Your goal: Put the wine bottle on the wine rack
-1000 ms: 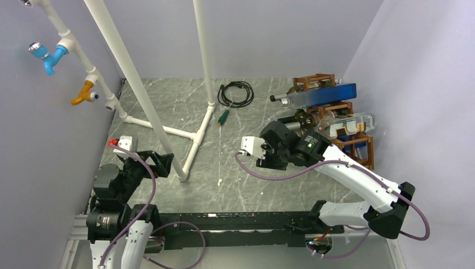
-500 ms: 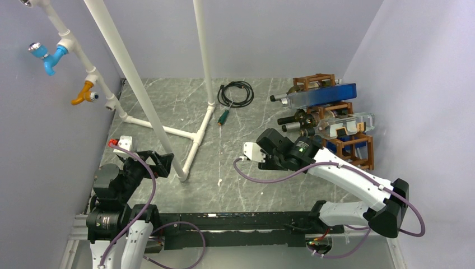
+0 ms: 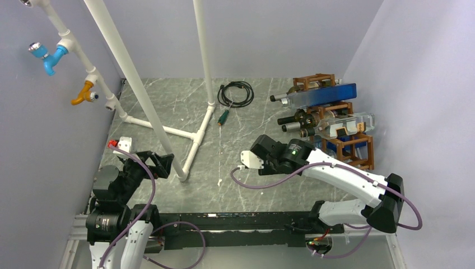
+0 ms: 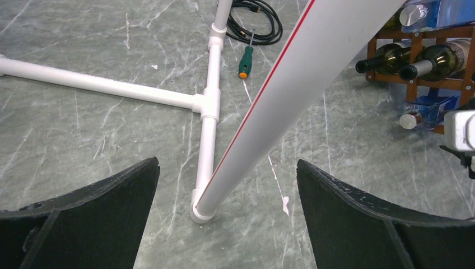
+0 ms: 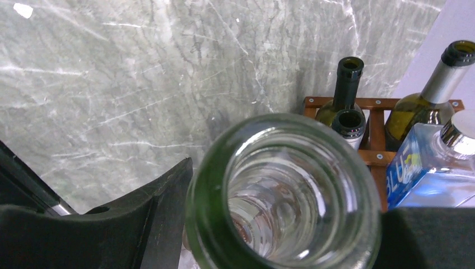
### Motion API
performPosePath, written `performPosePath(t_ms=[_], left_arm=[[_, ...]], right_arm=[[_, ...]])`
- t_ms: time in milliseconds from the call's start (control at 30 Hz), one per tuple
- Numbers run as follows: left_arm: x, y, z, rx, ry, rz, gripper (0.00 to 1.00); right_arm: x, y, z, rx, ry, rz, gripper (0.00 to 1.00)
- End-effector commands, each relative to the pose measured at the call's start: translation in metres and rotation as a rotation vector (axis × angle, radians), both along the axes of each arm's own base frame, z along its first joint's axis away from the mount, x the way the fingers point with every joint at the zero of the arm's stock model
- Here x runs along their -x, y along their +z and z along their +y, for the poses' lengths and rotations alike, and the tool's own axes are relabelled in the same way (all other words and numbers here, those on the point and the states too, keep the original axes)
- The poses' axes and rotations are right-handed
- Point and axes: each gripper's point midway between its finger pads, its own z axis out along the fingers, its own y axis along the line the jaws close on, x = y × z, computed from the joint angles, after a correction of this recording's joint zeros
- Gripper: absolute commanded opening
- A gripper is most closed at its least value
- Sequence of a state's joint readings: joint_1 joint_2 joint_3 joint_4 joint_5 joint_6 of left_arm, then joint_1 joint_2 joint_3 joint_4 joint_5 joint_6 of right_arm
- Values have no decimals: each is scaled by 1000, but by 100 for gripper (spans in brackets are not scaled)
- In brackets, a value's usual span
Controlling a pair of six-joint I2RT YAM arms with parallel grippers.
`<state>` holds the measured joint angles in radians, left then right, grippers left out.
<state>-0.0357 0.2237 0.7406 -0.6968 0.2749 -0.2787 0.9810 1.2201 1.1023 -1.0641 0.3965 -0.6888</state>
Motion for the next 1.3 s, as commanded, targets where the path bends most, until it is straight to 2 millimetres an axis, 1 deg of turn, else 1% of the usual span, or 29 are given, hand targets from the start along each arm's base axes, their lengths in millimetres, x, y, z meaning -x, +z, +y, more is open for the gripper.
performPosePath(t_ms=[0,133,267,500,800,1267], left_arm=[[1,15,-3,5,-18,-60,98],[1,16,-3,6,-15,-61,98],[1,15,-3,6,-14,-57,98],[1,16,-3,6,-16,-60,98],[2,16,-2,5,-13,-61,99],[3,17,-3,6,-17,-65,99]], right_arm=[[-5,36,-14,146,72,-117,0],[-5,42,-6,169,112,-120,0],[-4,41,-9,200,137,-103,0],[8,24,-32,273,125,-61,0],[15,8,-47,328,101,-34,0],[21,-9,-81,476,85,-50,0]])
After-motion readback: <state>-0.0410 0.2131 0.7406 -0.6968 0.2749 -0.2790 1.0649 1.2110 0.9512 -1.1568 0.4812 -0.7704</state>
